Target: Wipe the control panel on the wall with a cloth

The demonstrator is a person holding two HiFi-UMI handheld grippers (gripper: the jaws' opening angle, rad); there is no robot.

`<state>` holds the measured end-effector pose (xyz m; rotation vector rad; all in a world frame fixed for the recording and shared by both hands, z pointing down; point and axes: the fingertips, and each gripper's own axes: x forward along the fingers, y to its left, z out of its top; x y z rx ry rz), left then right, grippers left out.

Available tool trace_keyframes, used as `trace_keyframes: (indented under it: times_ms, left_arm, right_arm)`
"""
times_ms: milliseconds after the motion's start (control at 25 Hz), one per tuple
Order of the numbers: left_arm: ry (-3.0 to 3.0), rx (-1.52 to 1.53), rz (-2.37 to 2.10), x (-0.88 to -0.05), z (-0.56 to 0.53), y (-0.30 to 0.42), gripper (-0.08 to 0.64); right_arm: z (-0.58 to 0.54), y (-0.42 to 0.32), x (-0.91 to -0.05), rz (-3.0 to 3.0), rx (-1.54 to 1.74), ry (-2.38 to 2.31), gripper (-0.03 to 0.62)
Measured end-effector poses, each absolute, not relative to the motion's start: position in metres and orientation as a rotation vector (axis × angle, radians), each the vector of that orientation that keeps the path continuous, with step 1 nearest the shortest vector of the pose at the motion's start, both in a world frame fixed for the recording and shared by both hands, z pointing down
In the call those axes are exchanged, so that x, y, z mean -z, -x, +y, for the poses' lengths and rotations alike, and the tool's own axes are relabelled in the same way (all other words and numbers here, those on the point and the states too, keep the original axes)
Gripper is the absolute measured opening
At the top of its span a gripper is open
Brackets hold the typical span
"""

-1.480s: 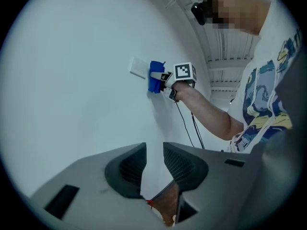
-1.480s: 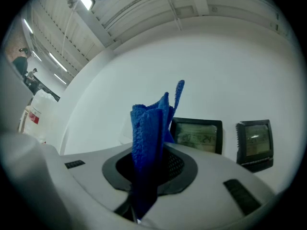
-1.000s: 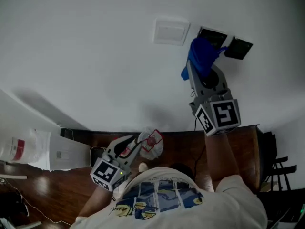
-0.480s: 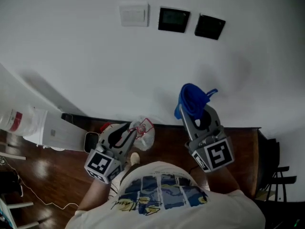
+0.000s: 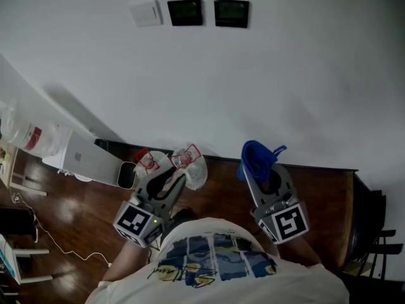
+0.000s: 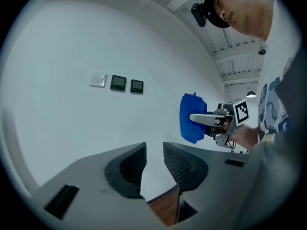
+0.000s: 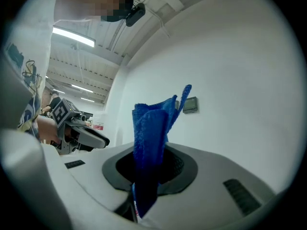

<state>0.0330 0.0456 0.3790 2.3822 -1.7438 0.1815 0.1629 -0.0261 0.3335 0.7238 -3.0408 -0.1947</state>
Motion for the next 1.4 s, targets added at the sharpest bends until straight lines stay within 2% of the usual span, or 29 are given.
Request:
trace_keyframes:
  times_ms: [200, 400, 1400]
  left_arm:
    - [-2.46, -0.189, -1.688, -0.368, 0.056, -0.068, 0.086]
    - [-2.5, -0.175, -1.649, -0.36, 0.063, -0.086, 0.086]
    - [-2.462, -0.173, -1.693, -0.384, 0.098, -0.125, 0.086]
  right_arm:
    - [0.0, -0.207, -0.345, -3.004, 0.075, -0.808, 0.077]
    - [0.011, -0.236, -0.342, -2.962, 0.118, -0.862, 0.077]
    - [0.056, -0.272, -0.359, -2.988, 0.056, -0.781, 0.075]
